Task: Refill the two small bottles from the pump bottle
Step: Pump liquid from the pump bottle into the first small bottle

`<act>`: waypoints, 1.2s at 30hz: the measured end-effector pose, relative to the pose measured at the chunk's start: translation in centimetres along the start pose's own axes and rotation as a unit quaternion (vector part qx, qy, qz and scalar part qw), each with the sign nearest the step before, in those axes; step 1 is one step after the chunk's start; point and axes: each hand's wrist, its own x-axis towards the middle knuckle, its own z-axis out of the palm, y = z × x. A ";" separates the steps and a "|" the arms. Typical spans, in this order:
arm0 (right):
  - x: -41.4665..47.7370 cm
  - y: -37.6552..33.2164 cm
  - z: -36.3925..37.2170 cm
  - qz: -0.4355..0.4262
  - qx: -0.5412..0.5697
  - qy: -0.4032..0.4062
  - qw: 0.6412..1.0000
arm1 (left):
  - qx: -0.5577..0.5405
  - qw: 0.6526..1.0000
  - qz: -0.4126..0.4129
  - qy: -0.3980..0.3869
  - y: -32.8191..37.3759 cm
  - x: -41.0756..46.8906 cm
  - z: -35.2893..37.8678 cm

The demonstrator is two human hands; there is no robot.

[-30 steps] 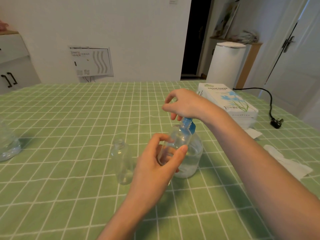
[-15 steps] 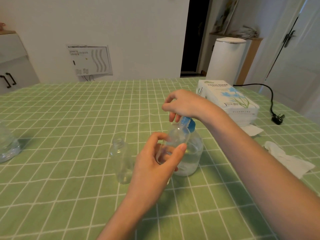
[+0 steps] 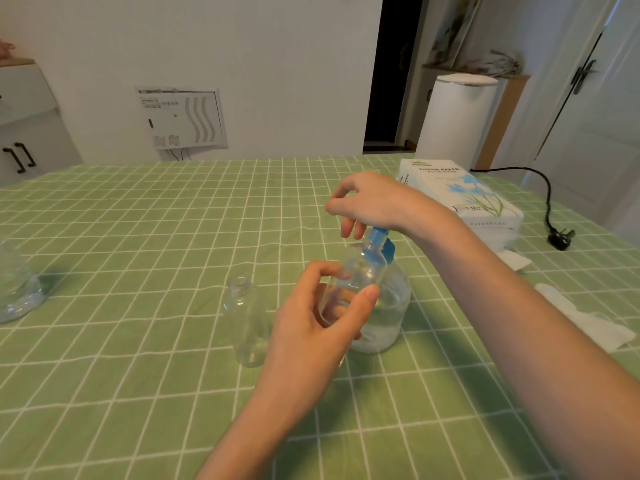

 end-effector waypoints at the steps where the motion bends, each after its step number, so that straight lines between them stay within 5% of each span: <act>1: 0.0 0.0 0.1 0.002 0.007 -0.002 1.000 | -0.002 1.000 0.001 0.000 0.0 0.0 0.0; 29: -0.2 0.5 0.9 0.011 0.038 -0.018 0.999 | -0.003 1.000 -0.010 0.008 -0.3 -0.3 0.0; 36: 0.0 0.2 0.0 -0.004 -0.008 0.031 0.999 | 0.024 1.000 0.005 0.003 0.0 -0.2 0.1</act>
